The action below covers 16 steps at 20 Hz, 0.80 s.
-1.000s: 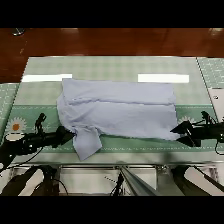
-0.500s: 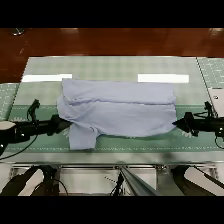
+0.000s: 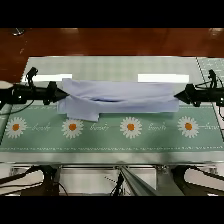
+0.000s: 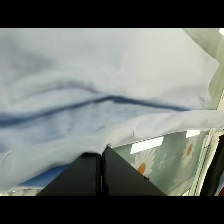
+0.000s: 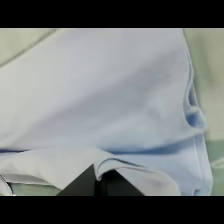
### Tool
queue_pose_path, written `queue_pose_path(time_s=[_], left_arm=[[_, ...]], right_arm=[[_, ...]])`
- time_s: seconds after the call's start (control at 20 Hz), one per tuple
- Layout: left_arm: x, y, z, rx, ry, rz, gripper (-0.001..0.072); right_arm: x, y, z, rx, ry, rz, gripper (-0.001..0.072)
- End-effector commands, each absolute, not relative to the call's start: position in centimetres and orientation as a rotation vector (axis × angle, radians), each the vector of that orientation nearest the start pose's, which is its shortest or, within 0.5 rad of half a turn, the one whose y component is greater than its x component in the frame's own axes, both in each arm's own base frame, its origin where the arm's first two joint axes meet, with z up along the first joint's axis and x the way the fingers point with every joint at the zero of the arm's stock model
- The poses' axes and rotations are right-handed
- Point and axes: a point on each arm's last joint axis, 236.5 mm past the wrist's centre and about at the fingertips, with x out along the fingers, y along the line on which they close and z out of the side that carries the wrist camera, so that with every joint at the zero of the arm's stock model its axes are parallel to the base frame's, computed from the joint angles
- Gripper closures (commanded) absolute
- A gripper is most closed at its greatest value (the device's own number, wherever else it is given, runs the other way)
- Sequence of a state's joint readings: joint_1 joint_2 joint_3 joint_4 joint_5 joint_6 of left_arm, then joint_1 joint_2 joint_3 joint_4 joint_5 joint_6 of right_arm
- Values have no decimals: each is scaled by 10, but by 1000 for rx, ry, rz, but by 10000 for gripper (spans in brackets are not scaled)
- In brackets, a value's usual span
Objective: Fold the shirts.
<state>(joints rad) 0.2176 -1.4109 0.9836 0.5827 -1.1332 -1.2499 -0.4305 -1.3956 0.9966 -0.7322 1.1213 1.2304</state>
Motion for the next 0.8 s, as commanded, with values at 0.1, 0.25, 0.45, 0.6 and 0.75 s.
queue_pose_path(time_s=[0.1, 0.25, 0.45, 0.6, 0.75], left_arm=[[491, -92, -9, -948, 1200, -381, 690], [515, -86, -21, -928, 1217, -371, 690], [502, -93, -62, -894, 1342, -376, 685], [481, -95, -62, -921, 1444, -405, 2], [441, -65, -39, -832, 1576, -447, 4]], right_arm=[[462, -13, -16, 861, 1117, 189, 686], [477, -19, -27, 868, 1118, 178, 687], [480, -23, -55, 898, 1145, 152, 664], [487, -28, -55, 906, 1116, 130, 87], [475, -40, -43, 830, 1113, 178, 87]])
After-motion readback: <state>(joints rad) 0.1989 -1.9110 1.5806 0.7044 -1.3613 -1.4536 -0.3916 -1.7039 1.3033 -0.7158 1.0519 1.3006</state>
